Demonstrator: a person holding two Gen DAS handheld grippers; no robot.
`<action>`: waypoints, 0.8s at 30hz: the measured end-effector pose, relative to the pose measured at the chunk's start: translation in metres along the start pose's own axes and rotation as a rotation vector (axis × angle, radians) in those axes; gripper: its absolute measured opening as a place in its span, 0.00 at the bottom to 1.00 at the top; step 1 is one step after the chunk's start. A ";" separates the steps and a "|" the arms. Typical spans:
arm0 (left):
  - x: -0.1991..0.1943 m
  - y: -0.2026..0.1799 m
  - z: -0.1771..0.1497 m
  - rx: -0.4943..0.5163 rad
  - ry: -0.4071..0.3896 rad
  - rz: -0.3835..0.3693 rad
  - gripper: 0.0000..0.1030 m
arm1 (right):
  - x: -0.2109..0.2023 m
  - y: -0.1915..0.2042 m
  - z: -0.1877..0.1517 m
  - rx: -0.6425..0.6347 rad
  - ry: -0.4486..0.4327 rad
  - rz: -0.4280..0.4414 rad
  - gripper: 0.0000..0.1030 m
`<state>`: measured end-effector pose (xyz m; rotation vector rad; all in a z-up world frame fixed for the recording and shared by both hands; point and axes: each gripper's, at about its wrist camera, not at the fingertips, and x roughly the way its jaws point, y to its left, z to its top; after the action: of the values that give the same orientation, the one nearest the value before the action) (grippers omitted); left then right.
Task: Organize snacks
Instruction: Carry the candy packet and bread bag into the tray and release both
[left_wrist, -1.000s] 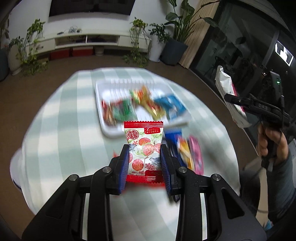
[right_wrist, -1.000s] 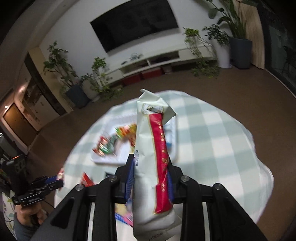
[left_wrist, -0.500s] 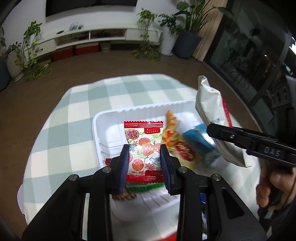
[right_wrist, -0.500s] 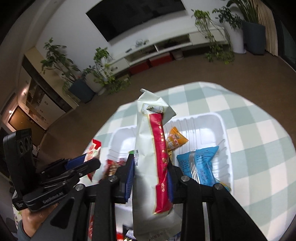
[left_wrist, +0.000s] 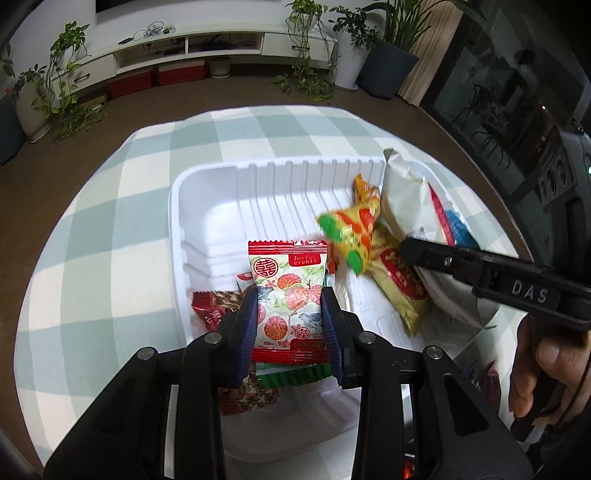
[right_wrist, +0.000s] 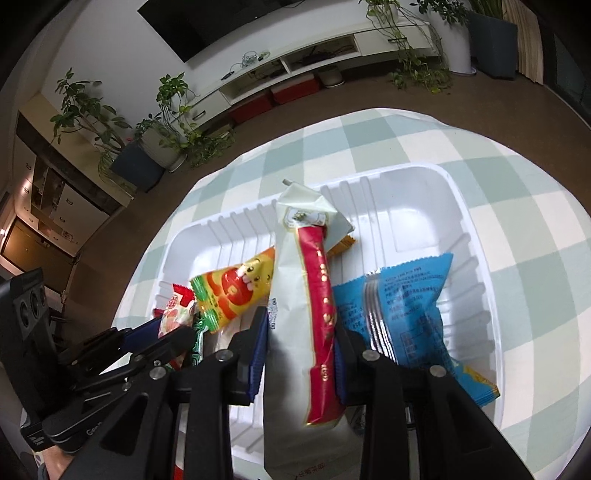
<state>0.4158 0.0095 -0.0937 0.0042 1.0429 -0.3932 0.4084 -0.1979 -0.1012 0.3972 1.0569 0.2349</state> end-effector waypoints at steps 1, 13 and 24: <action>0.000 -0.001 -0.003 0.000 0.005 -0.004 0.31 | 0.000 0.000 0.001 -0.001 0.001 -0.001 0.32; 0.002 -0.008 -0.013 -0.002 0.024 -0.002 0.34 | -0.001 0.004 -0.003 -0.025 -0.010 -0.014 0.35; -0.009 -0.015 -0.011 0.010 0.006 0.002 0.52 | -0.015 0.011 -0.005 -0.041 -0.028 -0.008 0.59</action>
<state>0.3978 -0.0001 -0.0891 0.0153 1.0468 -0.3969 0.3967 -0.1925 -0.0875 0.3581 1.0240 0.2432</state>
